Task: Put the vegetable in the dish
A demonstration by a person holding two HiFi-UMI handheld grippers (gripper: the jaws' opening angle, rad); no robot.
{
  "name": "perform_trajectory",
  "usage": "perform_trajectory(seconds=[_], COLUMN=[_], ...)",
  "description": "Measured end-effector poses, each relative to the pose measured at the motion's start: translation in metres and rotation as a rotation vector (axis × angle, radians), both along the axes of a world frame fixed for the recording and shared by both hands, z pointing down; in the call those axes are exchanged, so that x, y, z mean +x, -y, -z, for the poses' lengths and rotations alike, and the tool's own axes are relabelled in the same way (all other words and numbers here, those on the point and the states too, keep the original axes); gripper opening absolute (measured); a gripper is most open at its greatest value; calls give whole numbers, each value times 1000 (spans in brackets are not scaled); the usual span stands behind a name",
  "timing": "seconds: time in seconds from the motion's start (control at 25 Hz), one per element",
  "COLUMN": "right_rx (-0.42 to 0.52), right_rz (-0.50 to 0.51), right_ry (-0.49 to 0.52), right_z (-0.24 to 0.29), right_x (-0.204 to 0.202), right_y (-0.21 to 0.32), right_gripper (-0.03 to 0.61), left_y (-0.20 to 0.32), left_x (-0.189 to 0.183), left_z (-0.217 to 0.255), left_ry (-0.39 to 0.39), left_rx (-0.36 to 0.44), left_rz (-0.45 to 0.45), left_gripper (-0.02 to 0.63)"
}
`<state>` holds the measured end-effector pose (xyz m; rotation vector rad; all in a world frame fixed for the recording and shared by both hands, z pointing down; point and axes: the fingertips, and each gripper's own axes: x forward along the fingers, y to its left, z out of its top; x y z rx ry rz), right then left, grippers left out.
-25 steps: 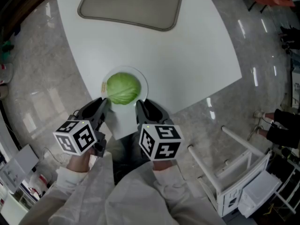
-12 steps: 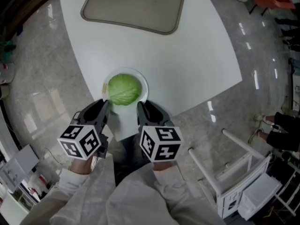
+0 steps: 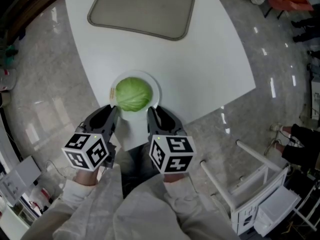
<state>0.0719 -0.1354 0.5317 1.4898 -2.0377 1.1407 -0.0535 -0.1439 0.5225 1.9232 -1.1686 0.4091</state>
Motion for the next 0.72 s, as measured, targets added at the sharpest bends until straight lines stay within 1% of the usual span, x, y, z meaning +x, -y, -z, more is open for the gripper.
perform_trajectory(seconds=[0.52, 0.72], right_rx=[59, 94], right_rz=[-8, 7], right_ry=[28, 41], right_z=[36, 54], right_x=[12, 17], right_y=[14, 27], right_gripper=[84, 84], left_y=[13, 26], left_x=[12, 17], left_z=[34, 53], left_ry=[-20, -16], left_rx=[51, 88], left_rz=[5, 7], left_gripper=[69, 69])
